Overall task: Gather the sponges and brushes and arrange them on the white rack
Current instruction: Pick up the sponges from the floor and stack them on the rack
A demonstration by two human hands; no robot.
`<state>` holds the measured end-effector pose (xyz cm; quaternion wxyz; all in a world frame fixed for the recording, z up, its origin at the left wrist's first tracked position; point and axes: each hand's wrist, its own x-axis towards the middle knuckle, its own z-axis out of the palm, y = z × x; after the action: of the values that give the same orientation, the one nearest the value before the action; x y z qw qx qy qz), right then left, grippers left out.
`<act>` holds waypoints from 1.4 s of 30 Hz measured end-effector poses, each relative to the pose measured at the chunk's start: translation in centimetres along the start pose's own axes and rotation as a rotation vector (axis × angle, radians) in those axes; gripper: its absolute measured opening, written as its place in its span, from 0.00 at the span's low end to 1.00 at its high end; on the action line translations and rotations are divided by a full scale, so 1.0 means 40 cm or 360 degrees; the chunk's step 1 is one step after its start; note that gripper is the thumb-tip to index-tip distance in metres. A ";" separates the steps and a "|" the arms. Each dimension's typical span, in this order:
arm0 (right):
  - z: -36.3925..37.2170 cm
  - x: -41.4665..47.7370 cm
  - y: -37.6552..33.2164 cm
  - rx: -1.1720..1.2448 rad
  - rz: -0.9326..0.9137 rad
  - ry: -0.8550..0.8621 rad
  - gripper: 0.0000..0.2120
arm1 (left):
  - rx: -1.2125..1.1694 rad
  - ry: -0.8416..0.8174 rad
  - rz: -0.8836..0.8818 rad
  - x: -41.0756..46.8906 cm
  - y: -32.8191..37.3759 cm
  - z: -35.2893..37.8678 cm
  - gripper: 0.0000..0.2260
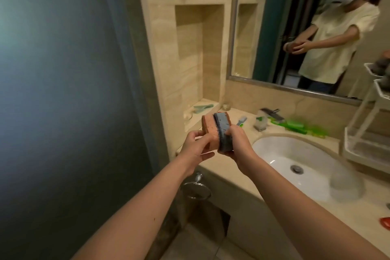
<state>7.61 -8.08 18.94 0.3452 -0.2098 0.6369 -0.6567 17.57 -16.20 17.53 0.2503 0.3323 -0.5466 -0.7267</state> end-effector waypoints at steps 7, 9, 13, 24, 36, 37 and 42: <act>-0.205 -0.015 -0.100 0.0110 -0.0188 0.0258 0.12 | 0.0096 -0.0219 0.0211 0.048 0.054 0.212 0.16; -0.272 -0.017 -0.126 0.0076 -0.0260 0.0348 0.12 | 0.0133 -0.0267 0.0234 0.063 0.066 0.283 0.17; -0.416 -0.012 -0.180 0.0026 -0.0429 0.0499 0.10 | 0.0226 -0.0318 0.0300 0.094 0.094 0.450 0.15; -0.856 0.077 -0.367 -0.0026 -0.0583 0.0880 0.11 | 0.0278 -0.0482 0.0467 0.210 0.172 0.934 0.15; -1.282 0.228 -0.521 -0.0311 -0.0725 0.1118 0.26 | 0.0319 -0.0538 0.0654 0.391 0.213 1.364 0.16; -1.309 0.247 -0.527 -0.0356 -0.0715 0.1139 0.26 | 0.0341 -0.0519 0.0659 0.410 0.211 1.390 0.16; -1.413 0.341 -0.533 -0.0720 -0.0702 0.1338 0.29 | 0.0535 -0.0429 0.0744 0.502 0.197 1.483 0.15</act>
<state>-45.99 20.12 31.94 -0.1404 -0.1267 0.7869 -0.5874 -40.44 4.27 31.66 0.2774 0.1349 -0.7489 -0.5865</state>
